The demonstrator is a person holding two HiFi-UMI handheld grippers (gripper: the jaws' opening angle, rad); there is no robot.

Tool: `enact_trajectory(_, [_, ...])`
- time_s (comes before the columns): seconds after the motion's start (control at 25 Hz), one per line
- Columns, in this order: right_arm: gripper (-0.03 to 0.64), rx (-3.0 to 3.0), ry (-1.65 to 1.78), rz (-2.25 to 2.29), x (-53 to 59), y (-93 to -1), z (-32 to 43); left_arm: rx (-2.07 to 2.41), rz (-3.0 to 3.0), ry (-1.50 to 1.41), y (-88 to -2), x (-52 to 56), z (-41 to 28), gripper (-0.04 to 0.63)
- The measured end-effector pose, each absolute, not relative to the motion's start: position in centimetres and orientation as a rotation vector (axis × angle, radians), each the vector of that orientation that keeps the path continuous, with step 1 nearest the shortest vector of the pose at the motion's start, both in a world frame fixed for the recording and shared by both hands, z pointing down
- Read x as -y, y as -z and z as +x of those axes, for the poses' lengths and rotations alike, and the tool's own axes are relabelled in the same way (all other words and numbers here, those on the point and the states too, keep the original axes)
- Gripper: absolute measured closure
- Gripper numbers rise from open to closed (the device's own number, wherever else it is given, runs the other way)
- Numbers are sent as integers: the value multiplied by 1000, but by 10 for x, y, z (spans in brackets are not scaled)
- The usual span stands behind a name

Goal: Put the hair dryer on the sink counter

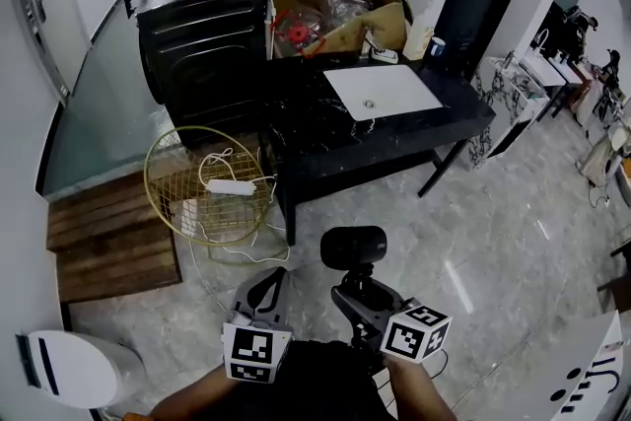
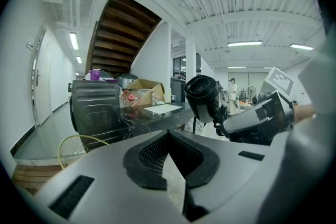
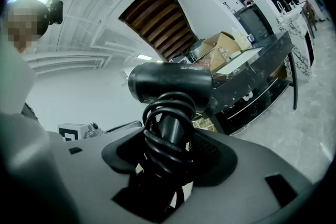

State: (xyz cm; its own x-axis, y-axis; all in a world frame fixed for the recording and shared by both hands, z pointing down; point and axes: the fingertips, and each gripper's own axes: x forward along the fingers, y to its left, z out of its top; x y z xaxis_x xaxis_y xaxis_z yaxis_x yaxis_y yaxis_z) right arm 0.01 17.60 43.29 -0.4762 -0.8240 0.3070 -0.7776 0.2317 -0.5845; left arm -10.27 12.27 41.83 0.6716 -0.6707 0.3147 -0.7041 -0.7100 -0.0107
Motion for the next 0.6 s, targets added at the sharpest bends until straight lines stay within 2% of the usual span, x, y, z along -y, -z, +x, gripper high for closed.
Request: enact_trajectory(0.6, [345, -2439, 1119, -1534, -107, -442, -21, 1291, 2682, -401, -422, -62, -150, 588])
